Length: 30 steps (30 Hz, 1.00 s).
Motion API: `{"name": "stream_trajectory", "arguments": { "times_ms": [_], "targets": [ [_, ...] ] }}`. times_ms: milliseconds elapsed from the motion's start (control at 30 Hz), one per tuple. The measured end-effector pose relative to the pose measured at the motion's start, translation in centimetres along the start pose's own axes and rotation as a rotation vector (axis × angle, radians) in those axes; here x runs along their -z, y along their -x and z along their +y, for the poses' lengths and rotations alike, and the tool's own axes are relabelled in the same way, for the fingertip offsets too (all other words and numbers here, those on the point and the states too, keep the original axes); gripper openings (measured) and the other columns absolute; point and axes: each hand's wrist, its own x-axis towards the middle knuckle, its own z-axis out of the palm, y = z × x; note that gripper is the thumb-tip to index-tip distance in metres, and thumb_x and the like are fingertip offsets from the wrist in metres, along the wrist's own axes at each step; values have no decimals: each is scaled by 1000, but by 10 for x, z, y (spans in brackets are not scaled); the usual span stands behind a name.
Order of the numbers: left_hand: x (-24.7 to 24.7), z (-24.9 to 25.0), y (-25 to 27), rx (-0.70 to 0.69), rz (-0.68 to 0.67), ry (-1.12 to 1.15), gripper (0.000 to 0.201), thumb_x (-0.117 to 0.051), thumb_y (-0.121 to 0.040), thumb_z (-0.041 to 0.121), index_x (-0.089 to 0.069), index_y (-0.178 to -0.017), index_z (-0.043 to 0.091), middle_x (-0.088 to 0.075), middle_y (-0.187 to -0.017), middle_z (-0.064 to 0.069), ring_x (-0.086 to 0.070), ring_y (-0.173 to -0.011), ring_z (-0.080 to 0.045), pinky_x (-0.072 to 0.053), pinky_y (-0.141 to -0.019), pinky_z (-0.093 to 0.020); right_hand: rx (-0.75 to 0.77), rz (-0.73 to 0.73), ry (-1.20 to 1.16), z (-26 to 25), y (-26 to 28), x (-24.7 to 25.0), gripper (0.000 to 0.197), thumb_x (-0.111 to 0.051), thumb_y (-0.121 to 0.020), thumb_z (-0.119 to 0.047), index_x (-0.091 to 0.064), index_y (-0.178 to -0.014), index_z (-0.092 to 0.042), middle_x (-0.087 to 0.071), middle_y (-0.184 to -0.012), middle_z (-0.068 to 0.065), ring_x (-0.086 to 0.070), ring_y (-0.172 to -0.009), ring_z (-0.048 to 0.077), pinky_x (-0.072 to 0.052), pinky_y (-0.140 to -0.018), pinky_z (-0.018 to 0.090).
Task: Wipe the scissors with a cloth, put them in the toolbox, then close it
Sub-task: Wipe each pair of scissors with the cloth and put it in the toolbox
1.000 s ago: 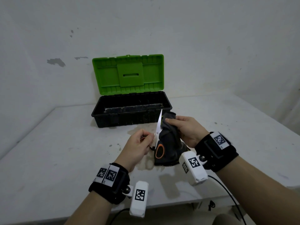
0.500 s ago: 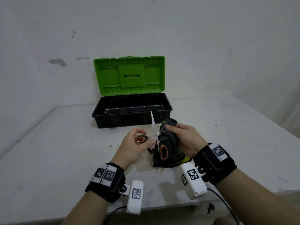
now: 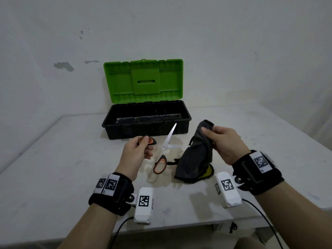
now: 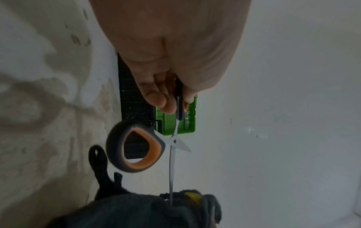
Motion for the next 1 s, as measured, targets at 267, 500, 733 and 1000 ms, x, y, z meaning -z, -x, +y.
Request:
{"name": "stream_trajectory", "arguments": {
  "times_ms": [267, 500, 733, 1000],
  "targets": [
    [-9, 3, 10, -31, -128, -120, 22, -48, -104, 14, -65, -94, 5, -63, -74, -9, -54, -55, -10, -47, -55, -23, 21, -211, 565, -9, 5, -22, 11, -76, -84, -16, -78, -83, -4, -76, -79, 14, -67, -65, 22, -59, -72, 37],
    [-5, 1, 13, -35, -187, -141, 23, -48, -104, 15, -67, -95, 7, -66, -78, -9, -56, -59, -11, -48, -60, -25, 65, -241, 602, -2, 10, -31, 12, -68, -91, -17, -79, -92, -12, -77, -80, 6, -70, -72, 20, -60, -73, 37],
    [-12, -7, 9, -5, -59, -98, 22, -47, -104, 16, -64, -95, 6, -65, -76, -8, -56, -58, -12, -47, -57, -24, 255, 16, 702, 9, 5, -35, 15, -82, -76, -27, -73, -80, -16, -75, -76, 0, -72, -71, 16, -59, -68, 31],
    [-23, -7, 13, -58, -20, -118, 23, -47, -104, 19, -64, -95, 8, -69, -89, -24, -58, -61, -13, -50, -65, -32, 249, 16, 1082, 22, 19, -52, 14, -69, -82, -51, -74, -77, -39, -68, -74, -17, -57, -84, 6, -29, -84, 34]
  ]
}}
